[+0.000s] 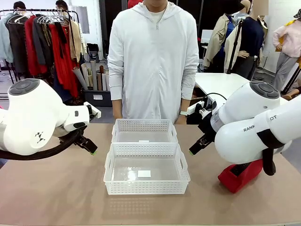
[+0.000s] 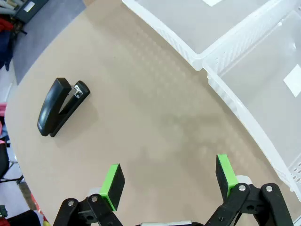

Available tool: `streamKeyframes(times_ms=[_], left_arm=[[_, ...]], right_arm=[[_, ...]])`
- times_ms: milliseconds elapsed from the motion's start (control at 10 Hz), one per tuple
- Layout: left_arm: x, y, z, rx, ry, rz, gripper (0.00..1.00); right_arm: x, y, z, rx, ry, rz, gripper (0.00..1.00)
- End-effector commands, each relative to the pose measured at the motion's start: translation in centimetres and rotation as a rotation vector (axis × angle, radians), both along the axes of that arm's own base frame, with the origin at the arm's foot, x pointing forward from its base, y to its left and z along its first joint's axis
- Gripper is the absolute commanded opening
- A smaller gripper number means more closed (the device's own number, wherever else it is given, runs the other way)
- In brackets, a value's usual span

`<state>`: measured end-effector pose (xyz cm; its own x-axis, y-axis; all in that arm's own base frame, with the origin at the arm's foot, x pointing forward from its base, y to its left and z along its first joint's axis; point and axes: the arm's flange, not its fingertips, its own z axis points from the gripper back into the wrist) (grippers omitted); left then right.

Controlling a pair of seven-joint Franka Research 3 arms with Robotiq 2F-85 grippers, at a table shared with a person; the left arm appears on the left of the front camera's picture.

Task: Distribute items into two baskets.
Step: Pick up the Pencil pouch that the person points to.

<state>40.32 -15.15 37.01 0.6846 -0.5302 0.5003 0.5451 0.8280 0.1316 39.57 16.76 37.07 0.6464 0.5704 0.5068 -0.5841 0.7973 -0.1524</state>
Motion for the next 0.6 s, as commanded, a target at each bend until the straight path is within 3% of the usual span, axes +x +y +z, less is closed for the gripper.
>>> streamKeyframes(times_ms=[0,300,500], left_arm=[[0.0,0.0,0.0,0.0,0.0,0.0,1.0],[0.0,0.0,0.0,0.0,0.0,0.0,1.0],[-0.1,1.4,1.9,-0.065,0.001,0.042,1.0]], right_arm=[[0.0,0.0,0.0,0.0,0.0,0.0,1.0],[0.0,0.0,0.0,0.0,0.0,0.0,1.0],[0.4,-0.8,0.9,0.016,0.008,0.011,1.0]])
